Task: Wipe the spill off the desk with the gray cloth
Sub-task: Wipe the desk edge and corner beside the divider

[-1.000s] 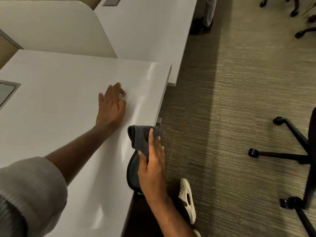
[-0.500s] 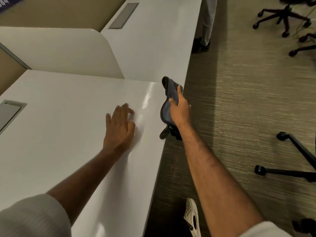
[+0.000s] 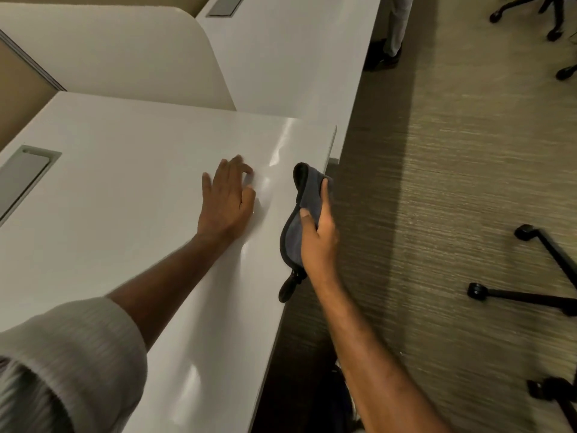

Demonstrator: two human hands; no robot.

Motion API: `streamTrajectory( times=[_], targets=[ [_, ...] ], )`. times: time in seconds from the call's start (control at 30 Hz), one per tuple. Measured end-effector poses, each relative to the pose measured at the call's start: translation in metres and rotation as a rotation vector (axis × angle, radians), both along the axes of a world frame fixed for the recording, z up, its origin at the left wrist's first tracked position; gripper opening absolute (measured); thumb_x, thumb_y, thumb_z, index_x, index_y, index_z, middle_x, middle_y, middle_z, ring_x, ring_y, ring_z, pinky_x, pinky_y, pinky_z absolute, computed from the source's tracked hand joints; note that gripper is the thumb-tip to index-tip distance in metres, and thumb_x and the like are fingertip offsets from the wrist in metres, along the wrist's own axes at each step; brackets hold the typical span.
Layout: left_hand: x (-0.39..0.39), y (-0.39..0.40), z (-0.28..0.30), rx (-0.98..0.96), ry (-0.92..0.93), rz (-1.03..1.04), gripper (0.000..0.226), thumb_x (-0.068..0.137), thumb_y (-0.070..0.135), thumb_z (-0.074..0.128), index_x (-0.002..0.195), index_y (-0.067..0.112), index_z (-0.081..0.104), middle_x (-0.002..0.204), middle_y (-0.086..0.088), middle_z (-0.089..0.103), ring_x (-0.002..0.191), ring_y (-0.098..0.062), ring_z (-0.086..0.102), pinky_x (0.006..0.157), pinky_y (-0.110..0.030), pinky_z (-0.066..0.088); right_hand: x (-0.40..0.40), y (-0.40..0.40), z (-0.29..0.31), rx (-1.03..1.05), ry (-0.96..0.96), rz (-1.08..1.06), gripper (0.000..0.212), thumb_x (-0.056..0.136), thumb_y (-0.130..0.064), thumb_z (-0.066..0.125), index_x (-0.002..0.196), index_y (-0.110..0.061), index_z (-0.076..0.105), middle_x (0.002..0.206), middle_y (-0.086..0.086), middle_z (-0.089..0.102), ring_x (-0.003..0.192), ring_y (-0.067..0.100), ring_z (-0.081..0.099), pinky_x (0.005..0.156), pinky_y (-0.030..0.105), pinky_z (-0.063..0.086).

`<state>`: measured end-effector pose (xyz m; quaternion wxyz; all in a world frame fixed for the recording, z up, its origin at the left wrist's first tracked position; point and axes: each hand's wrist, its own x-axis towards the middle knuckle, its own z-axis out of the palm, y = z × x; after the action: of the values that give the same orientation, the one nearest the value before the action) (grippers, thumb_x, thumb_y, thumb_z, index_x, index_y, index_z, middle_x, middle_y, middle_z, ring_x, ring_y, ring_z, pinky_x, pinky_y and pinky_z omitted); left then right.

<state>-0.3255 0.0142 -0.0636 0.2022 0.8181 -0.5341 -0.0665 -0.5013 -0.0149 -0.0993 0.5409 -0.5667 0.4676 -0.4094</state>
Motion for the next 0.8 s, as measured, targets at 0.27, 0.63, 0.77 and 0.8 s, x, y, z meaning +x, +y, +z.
streamTrajectory(
  times=[0.27, 0.63, 0.77, 0.8],
  targets=[
    [-0.003, 0.002, 0.002, -0.002, 0.011, 0.01, 0.047, 0.092, 0.03, 0.022, 0.133, 0.02, 0.042, 0.153, -0.005, 0.038, 0.147, -0.027, 0.032, 0.124, -0.057, 0.011, -0.029, 0.108, 0.005, 0.017, -0.002, 0.074, 0.068, 0.105, -0.021, 0.05, 0.162, -0.031, 0.015, 0.168, -0.011, 0.014, 0.147, -0.017, 0.009, 0.11, -0.003, 0.012],
    [-0.003, 0.003, 0.002, -0.007, 0.027, 0.007, 0.046, 0.094, 0.025, 0.025, 0.137, 0.021, 0.043, 0.16, -0.002, 0.033, 0.154, -0.024, 0.02, 0.126, -0.053, 0.005, -0.025, 0.122, 0.015, -0.01, 0.023, 0.093, 0.066, 0.104, -0.026, 0.046, 0.16, -0.036, 0.011, 0.171, -0.005, 0.001, 0.156, 0.004, -0.003, 0.117, 0.005, 0.007],
    [-0.003, 0.002, 0.002, 0.011, 0.025, 0.014, 0.056, 0.09, 0.03, 0.019, 0.139, 0.019, 0.043, 0.162, -0.003, 0.03, 0.155, -0.023, 0.016, 0.127, -0.052, 0.003, -0.014, 0.082, 0.012, -0.032, 0.024, 0.062, 0.068, 0.104, -0.017, 0.05, 0.161, -0.03, 0.016, 0.171, -0.003, 0.007, 0.157, 0.01, 0.001, 0.114, 0.002, 0.013],
    [-0.002, 0.002, 0.002, 0.015, 0.022, 0.013, 0.058, 0.089, 0.031, 0.018, 0.14, 0.018, 0.043, 0.163, -0.003, 0.03, 0.156, -0.023, 0.016, 0.127, -0.052, 0.002, -0.011, 0.07, 0.012, -0.035, 0.019, 0.06, 0.068, 0.104, -0.015, 0.051, 0.161, -0.03, 0.017, 0.171, -0.002, 0.006, 0.157, 0.011, 0.001, 0.113, 0.0, 0.014]
  ],
)
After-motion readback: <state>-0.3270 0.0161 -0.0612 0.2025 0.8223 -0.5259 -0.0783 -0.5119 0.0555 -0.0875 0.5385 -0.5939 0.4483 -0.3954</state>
